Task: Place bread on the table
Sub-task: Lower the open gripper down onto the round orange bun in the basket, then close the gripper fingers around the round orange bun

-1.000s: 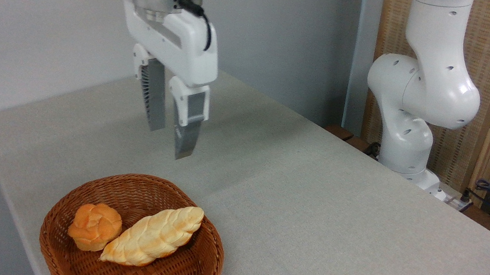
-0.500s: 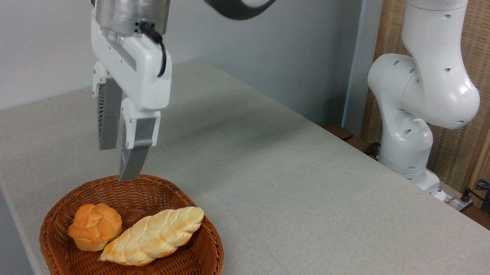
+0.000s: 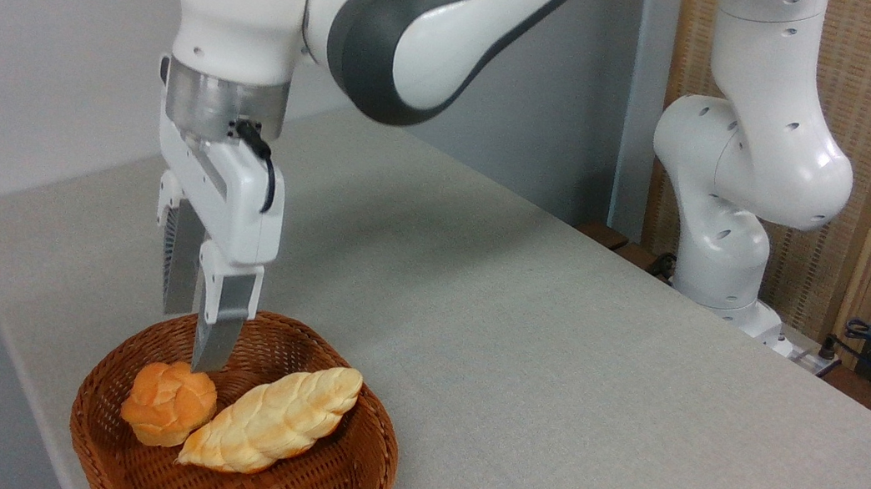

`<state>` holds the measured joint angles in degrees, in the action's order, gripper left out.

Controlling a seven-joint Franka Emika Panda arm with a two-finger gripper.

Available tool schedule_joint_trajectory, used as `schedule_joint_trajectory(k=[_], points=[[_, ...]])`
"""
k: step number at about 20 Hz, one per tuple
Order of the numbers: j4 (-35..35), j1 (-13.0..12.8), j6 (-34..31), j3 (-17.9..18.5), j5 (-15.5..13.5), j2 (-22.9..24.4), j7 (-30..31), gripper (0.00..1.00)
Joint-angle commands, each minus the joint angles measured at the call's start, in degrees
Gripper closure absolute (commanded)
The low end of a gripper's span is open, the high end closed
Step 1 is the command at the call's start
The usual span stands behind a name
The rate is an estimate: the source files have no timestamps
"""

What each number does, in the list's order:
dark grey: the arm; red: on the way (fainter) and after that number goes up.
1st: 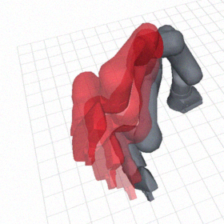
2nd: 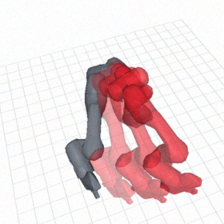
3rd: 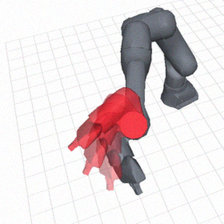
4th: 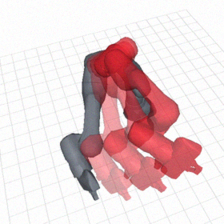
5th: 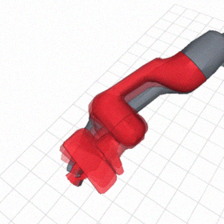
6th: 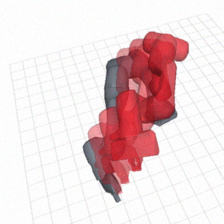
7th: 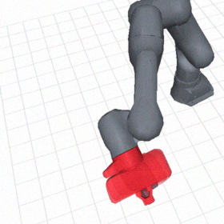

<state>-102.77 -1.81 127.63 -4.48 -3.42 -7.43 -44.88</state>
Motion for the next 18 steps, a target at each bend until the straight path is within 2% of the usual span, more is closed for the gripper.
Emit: schedule_joint_trajectory(k=[1, 5, 11, 18], points=[[-2.25, 0.05, 5.24, -1.32, 0.69, -1.09, -0.74, 0.0], [-5.68, 0.05, 10.35, -1.49, 0.78, -1.18, -2.66, 0.0], [-6.04, 0.14, 11.06, -1.49, 0.69, -2.58, -9.0, 0.0], [-6.83, 0.14, 14.93, -1.49, 0.78, -4.17, -9.18, 0.0]])
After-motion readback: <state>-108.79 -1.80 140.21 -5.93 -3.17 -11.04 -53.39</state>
